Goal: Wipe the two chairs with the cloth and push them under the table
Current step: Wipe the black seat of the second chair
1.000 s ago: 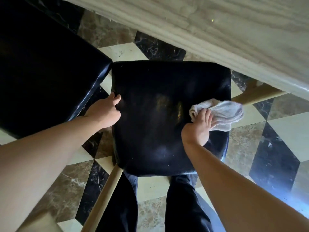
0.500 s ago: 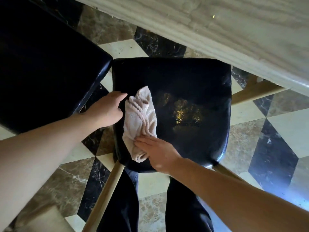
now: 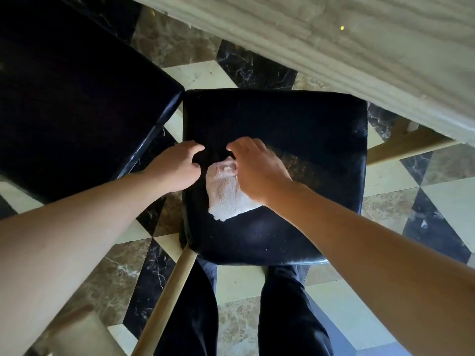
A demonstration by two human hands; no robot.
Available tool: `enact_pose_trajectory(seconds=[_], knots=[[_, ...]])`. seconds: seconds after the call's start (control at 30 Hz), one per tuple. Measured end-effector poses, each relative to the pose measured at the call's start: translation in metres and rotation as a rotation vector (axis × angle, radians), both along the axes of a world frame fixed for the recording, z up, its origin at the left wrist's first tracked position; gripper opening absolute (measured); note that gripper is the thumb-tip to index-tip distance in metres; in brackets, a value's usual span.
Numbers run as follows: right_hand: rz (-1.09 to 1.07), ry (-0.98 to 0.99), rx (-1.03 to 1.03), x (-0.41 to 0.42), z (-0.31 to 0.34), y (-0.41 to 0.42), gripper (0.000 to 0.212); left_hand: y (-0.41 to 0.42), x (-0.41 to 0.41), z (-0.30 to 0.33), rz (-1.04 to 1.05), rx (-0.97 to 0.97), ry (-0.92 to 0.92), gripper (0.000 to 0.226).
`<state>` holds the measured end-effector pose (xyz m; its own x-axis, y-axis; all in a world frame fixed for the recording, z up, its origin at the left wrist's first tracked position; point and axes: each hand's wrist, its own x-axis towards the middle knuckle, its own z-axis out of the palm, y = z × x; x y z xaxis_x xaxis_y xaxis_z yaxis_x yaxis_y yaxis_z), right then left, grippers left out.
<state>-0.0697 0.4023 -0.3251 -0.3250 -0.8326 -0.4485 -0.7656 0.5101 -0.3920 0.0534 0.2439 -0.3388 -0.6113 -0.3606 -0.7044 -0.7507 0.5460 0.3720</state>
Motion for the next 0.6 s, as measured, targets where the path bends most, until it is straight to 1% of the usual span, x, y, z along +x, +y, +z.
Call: enact_pose_trajectory(seconds=[0.03, 0.07, 0.1, 0.13, 0.2, 0.23, 0.27, 0.3, 0.4, 0.5, 0.53, 0.57, 0.6], knots=[[-0.035, 0.100, -0.099, 0.006, -0.001, 0.003, 0.054, 0.001, 0.001, -0.001, -0.008, -0.004, -0.001, 0.060], [-0.036, 0.138, -0.194, 0.015, -0.001, 0.011, 0.052, 0.001, 0.002, -0.001, -0.011, -0.006, 0.001, 0.060], [0.013, 0.142, -0.260, 0.026, -0.002, 0.022, 0.052, 0.000, 0.004, -0.002, -0.005, -0.004, 0.001, 0.061], [0.109, 0.129, -0.251, 0.037, -0.005, 0.035, 0.056, 0.000, 0.004, -0.003, 0.005, -0.005, 0.004, 0.062], [0.346, 0.152, -0.061, 0.053, -0.018, 0.059, 0.079, -0.003, 0.005, -0.005, 0.014, -0.007, 0.014, 0.063], [0.418, 0.190, 0.037, 0.055, -0.027, 0.064, 0.089, -0.004, 0.006, -0.006, 0.018, -0.005, 0.017, 0.063], [0.434, 0.214, 0.090, 0.056, -0.035, 0.066, 0.094, -0.006, 0.007, -0.007, 0.019, 0.000, 0.020, 0.063], [0.420, 0.220, 0.101, 0.056, -0.042, 0.065, 0.095, -0.006, 0.008, -0.007, 0.018, 0.006, 0.022, 0.063], [0.344, 0.155, 0.038, 0.067, -0.049, 0.052, 0.088, -0.007, 0.012, -0.008, 0.016, 0.019, 0.013, 0.060], [0.172, 0.062, -0.028, 0.089, -0.048, 0.042, 0.073, -0.007, 0.014, -0.010, 0.024, 0.027, 0.016, 0.058], [0.150, 0.040, -0.052, 0.098, -0.049, 0.040, 0.069, -0.007, 0.015, -0.011, 0.021, 0.018, 0.020, 0.058], [0.178, 0.024, -0.071, 0.107, -0.050, 0.038, 0.068, -0.008, 0.016, -0.011, 0.013, 0.002, 0.026, 0.057], [0.256, 0.028, -0.082, 0.116, -0.051, 0.039, 0.068, -0.008, 0.015, -0.011, 0.006, -0.011, 0.027, 0.057]])
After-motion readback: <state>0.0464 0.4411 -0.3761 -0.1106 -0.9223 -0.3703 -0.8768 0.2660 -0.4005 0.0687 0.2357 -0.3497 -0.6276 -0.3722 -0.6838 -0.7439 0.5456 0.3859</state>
